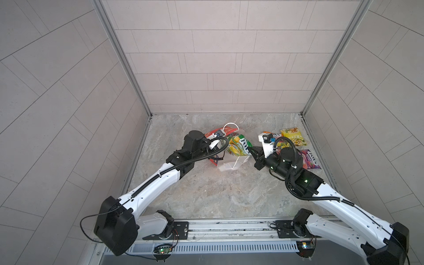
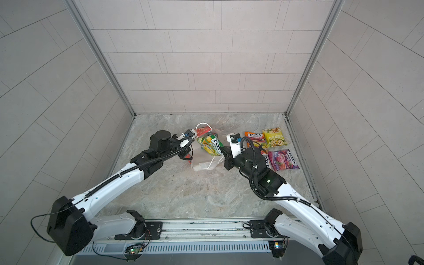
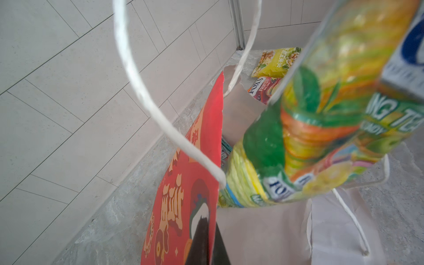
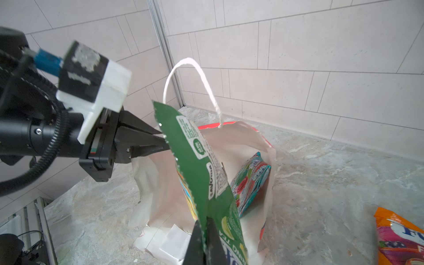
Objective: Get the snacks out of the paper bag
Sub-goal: 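Lift the green Spring Tea packet up out of the bag with the right gripper, then carry the green packet to the packet pile and lower it beside the orange packet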
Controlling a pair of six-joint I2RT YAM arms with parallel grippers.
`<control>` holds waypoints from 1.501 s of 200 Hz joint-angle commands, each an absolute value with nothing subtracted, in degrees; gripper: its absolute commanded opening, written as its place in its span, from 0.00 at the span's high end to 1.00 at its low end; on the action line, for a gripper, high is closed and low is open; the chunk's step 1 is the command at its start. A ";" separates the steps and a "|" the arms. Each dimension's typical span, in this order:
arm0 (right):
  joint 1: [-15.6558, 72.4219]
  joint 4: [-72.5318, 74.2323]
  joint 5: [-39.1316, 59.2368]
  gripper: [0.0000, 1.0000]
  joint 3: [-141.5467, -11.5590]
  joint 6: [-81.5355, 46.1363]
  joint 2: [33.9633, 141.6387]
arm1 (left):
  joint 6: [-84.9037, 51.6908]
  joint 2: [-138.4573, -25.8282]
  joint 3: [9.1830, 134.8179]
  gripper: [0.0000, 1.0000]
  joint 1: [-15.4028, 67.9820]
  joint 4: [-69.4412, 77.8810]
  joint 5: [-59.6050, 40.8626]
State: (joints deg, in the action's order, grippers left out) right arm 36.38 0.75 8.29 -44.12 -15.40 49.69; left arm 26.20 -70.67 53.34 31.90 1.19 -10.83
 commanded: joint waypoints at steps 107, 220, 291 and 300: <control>15.01 4.61 14.61 1.00 -49.92 -30.94 43.68 | 27.69 -67.26 50.12 1.00 31.78 5.66 -8.35; 7.54 13.84 23.52 1.00 -49.94 -41.00 67.38 | 29.31 -65.92 47.69 1.00 31.77 9.20 -11.32; 7.50 16.65 26.86 1.00 -52.37 -44.77 80.14 | 29.87 -67.89 47.79 1.00 31.75 10.96 -12.07; 7.50 16.87 27.31 1.00 -52.96 -45.45 82.05 | 29.88 -68.16 47.89 1.00 31.79 11.18 -12.12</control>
